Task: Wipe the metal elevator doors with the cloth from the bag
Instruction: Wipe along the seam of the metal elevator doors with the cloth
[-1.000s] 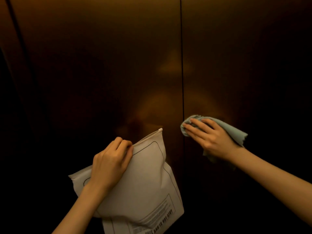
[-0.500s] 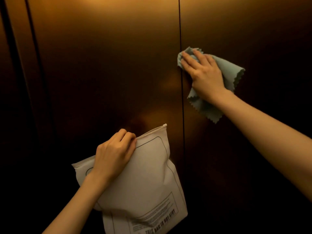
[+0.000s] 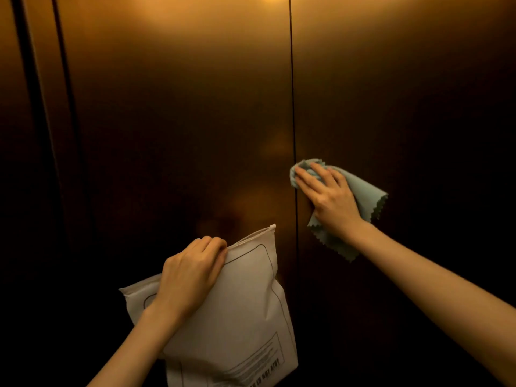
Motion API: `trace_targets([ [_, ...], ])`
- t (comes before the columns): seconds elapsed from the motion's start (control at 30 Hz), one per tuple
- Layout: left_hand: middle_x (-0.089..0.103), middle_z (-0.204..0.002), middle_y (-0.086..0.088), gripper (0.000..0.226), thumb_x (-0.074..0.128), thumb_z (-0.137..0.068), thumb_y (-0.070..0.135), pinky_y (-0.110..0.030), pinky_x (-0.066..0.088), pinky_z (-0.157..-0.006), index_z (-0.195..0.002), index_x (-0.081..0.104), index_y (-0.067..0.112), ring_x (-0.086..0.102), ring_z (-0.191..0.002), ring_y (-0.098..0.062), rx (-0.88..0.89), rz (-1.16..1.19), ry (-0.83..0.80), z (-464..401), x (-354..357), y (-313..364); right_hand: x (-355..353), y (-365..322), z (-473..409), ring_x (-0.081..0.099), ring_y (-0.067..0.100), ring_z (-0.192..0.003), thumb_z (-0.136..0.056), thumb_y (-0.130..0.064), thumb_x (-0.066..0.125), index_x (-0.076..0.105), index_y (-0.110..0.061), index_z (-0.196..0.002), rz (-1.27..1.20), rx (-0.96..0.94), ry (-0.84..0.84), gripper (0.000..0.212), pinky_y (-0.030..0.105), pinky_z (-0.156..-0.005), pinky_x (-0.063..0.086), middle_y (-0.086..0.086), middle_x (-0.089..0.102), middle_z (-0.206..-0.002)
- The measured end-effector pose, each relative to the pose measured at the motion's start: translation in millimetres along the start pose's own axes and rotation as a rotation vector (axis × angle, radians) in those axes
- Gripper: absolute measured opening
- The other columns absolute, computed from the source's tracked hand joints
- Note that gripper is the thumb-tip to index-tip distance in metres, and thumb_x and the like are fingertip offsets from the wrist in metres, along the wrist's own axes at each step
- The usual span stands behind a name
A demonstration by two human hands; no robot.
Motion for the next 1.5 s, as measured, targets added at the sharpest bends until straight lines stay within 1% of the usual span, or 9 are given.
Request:
trace_targets([
  [0.2,0.060,-0.075,0.004,0.028,0.038,-0.091,0.032,-0.022,0.040,-0.040,-0.087,0.062,0.018,0.058,-0.060,-0.012,0.054,0.032,-0.063,13.4,4.1,23.1,6.7,-13.5,62.0,0.039,0.035,-0.132,-0.082,0.000,0.039,0.042,-0.005,-0.136,-0.074,-0.112,-0.064,0.055,0.047,-0.108,0.031,0.011,0.042,-0.144],
  [0.47,0.058,-0.078,0.005,0.042,0.025,-0.100,0.035,-0.023,0.039,-0.042,-0.089,0.062,0.019,0.054,-0.062,-0.011,0.277,0.155,-0.074,-3.7,36.7,84.8,-35.2,97.4,156.1,0.029,0.035,-0.136,-0.071,0.022,0.040,0.029,0.005,-0.141,-0.052,0.424,0.052,0.072,0.046,-0.109,0.031,0.019,0.030,-0.149],
  [0.6,0.057,-0.078,0.003,0.036,0.031,-0.098,0.033,-0.024,0.040,-0.040,-0.089,0.062,0.018,0.053,-0.062,-0.012,0.310,0.254,-0.034,-24.8,51.3,124.5,-45.7,147.4,211.0,0.041,0.039,-0.129,-0.072,0.023,0.049,0.023,0.007,-0.142,-0.071,0.720,-0.049,0.076,0.040,-0.080,0.054,0.022,0.024,-0.150],
  [0.67,0.058,-0.078,0.003,0.031,0.035,-0.096,0.031,-0.026,0.040,-0.039,-0.089,0.062,0.017,0.054,-0.062,-0.013,0.336,0.301,-0.023,-37.6,61.2,150.4,-51.8,170.8,238.7,0.051,0.041,-0.117,-0.077,0.020,0.047,0.021,0.008,-0.143,-0.029,0.811,-0.094,0.072,0.030,-0.059,0.049,0.021,0.020,-0.152],
  [0.8,0.058,-0.079,0.001,0.028,0.038,-0.095,0.030,-0.028,0.041,-0.039,-0.090,0.061,0.017,0.055,-0.063,-0.014,0.380,0.368,-0.009,-62.9,80.6,196.9,-54.4,204.7,273.6,0.048,0.043,-0.118,-0.081,0.019,0.046,0.022,0.008,-0.142,0.007,0.881,-0.130,0.066,0.036,-0.065,0.054,0.024,0.024,-0.146],
  [0.97,0.059,-0.077,0.001,0.029,0.039,-0.094,0.029,-0.024,0.036,-0.040,-0.089,0.064,0.015,0.054,-0.061,-0.014,0.389,0.411,0.014,-85.7,97.4,238.2,-35.1,217.4,278.2,0.050,0.039,-0.100,-0.076,0.014,0.057,0.027,-0.009,-0.139,0.073,0.804,-0.238,0.074,0.030,-0.046,0.041,0.019,0.039,-0.122],
  [1.13,0.060,-0.077,0.000,0.032,0.037,-0.094,0.031,-0.022,0.035,-0.040,-0.089,0.064,0.014,0.055,-0.060,-0.014,0.383,0.432,0.007,-100.4,115.6,254.0,0.4,223.2,268.9,0.057,0.031,-0.084,-0.076,0.005,0.065,0.049,-0.005,-0.116,0.157,0.817,-0.330,0.044,0.032,-0.040,0.043,0.016,0.051,-0.101],
  [1.3,0.059,-0.077,-0.001,0.029,0.040,-0.093,0.030,-0.025,0.040,-0.038,-0.089,0.063,0.013,0.055,-0.060,-0.015,0.384,0.455,0.046,-110.4,125.7,265.5,14.2,210.5,279.0,0.058,0.026,-0.084,-0.071,-0.002,0.068,0.052,0.003,-0.121,0.320,0.905,-0.409,0.053,0.033,-0.063,0.047,0.016,0.061,-0.110],
  [1.5,0.060,-0.079,-0.002,0.027,0.041,-0.093,0.028,-0.029,0.043,-0.039,-0.090,0.062,0.012,0.056,-0.063,-0.016,0.397,0.474,0.078,-127.3,126.7,283.9,15.3,224.7,256.5,0.048,0.032,-0.114,-0.075,-0.007,0.071,0.025,0.007,-0.140,0.228,0.979,-0.441,0.081,0.035,-0.090,0.045,0.023,0.038,-0.139],
])
Point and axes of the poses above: each hand's wrist, its own z-axis away from the middle knuckle, its own x-axis out of the palm, y = z × x, the point moved 7 cm from there along -z, towards the middle knuckle
